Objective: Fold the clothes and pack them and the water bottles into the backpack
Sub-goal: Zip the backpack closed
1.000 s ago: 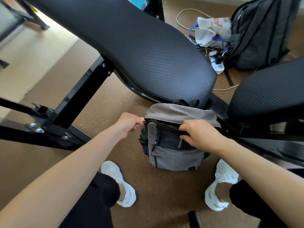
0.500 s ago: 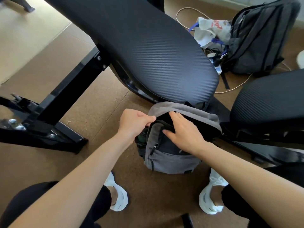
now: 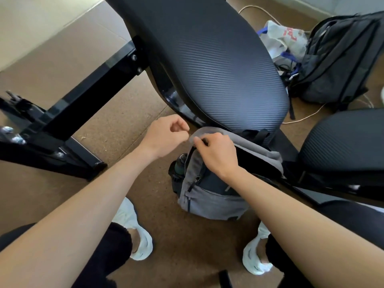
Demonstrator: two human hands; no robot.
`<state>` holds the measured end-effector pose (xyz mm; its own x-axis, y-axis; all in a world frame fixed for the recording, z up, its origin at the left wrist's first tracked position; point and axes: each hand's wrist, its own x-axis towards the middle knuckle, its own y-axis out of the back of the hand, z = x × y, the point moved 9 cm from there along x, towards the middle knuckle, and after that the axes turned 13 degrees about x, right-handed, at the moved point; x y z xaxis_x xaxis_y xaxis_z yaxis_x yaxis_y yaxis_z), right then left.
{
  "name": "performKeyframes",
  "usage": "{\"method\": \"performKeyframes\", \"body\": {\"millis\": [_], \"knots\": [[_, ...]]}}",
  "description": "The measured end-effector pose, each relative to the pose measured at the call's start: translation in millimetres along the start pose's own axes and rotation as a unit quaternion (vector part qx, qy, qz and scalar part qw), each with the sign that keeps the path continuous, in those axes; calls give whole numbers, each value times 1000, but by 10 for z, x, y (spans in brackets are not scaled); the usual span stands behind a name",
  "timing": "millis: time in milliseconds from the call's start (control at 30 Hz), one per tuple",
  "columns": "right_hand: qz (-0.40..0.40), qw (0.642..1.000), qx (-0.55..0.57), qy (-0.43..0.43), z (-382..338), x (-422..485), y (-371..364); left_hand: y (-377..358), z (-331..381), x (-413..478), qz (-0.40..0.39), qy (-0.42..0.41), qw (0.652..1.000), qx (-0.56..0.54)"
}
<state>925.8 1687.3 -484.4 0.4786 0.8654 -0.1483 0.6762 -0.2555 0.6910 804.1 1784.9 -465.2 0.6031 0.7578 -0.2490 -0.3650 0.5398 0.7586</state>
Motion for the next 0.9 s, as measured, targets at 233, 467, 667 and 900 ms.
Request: {"method": "performKeyframes", "body": {"millis": [233, 467, 667, 900], "knots": [[10, 975, -161, 151, -86, -247, 27, -652, 106, -121, -54, -94, 970, 218], [36, 985, -150, 76, 144, -471, 397, -761, 273, -163, -22, -162, 932, 323], [159, 970, 70, -171, 1193, -718, 1084, -531, -113, -115, -36, -112, 927, 355], [122, 891, 383, -214, 1878, -974, 954, -607, 274, -210, 44, -102, 932, 345]]}}
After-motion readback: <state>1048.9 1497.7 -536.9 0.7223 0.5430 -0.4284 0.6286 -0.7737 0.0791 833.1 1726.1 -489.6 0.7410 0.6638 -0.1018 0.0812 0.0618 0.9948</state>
